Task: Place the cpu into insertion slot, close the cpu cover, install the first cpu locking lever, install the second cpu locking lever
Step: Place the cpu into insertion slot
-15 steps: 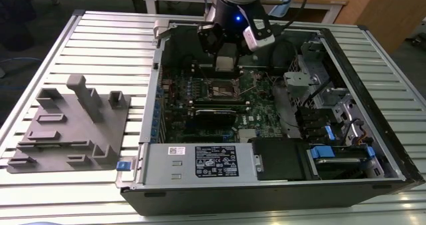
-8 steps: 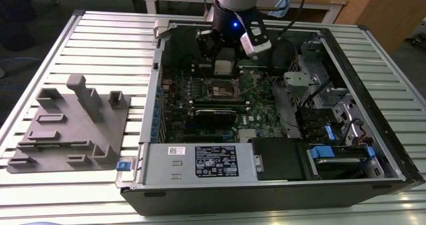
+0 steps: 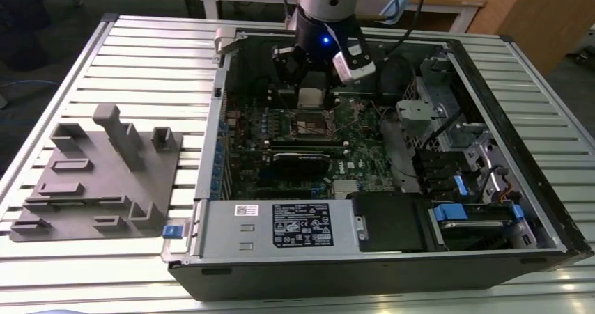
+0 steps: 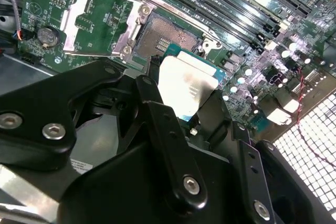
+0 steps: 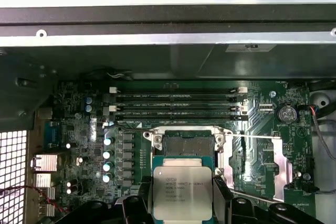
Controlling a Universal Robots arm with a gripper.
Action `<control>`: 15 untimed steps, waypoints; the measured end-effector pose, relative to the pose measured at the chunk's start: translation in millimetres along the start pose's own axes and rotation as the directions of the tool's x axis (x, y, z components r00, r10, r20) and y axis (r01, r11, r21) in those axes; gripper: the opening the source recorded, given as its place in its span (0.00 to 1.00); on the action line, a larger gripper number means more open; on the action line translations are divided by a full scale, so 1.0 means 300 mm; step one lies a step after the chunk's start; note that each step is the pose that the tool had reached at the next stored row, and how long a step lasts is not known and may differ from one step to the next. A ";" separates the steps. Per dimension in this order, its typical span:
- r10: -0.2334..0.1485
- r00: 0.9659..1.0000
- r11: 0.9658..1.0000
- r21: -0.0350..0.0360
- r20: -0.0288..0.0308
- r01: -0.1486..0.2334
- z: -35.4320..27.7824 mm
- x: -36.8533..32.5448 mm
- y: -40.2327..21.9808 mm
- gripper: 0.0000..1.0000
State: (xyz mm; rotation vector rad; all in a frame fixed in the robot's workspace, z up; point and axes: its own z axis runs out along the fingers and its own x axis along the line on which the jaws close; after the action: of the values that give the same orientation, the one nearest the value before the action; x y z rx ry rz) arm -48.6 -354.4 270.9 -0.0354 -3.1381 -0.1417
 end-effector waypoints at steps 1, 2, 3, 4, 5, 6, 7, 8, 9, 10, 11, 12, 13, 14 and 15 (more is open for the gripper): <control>0.000 1.000 1.000 0.000 0.000 0.000 0.001 0.000 0.000 0.54; 0.000 1.000 1.000 0.000 0.000 0.000 0.002 0.000 0.002 0.54; 0.000 1.000 1.000 0.000 0.000 0.000 0.003 0.000 0.003 0.54; 0.000 1.000 1.000 0.000 0.000 0.000 0.004 0.000 0.004 0.54; 0.000 1.000 1.000 0.000 0.000 0.000 0.005 0.000 0.006 0.54; 0.000 1.000 1.000 0.000 0.000 0.000 0.007 0.000 0.006 0.54; 0.000 1.000 1.000 0.000 0.000 0.000 0.009 0.000 0.007 0.54; 0.000 1.000 1.000 0.000 0.000 0.000 0.014 0.000 0.007 0.54; 0.000 1.000 1.000 0.000 0.000 0.000 0.019 0.001 0.007 0.54; 0.000 1.000 1.000 0.000 0.000 0.000 0.026 0.001 0.006 0.54; 0.000 1.000 1.000 0.000 0.000 0.000 0.032 0.001 0.006 0.54; 0.000 1.000 1.000 0.000 0.000 0.000 0.038 0.001 0.005 0.54; 0.000 1.000 1.000 0.000 0.000 0.000 0.044 0.002 0.005 0.54; 0.000 1.000 1.000 0.000 0.000 0.000 0.050 0.002 0.004 0.54; 0.000 1.000 1.000 0.000 0.000 0.000 0.055 0.003 0.005 0.54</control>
State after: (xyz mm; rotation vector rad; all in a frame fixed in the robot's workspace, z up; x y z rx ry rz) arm -49.3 -351.5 254.6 -0.0359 -3.1384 -0.1411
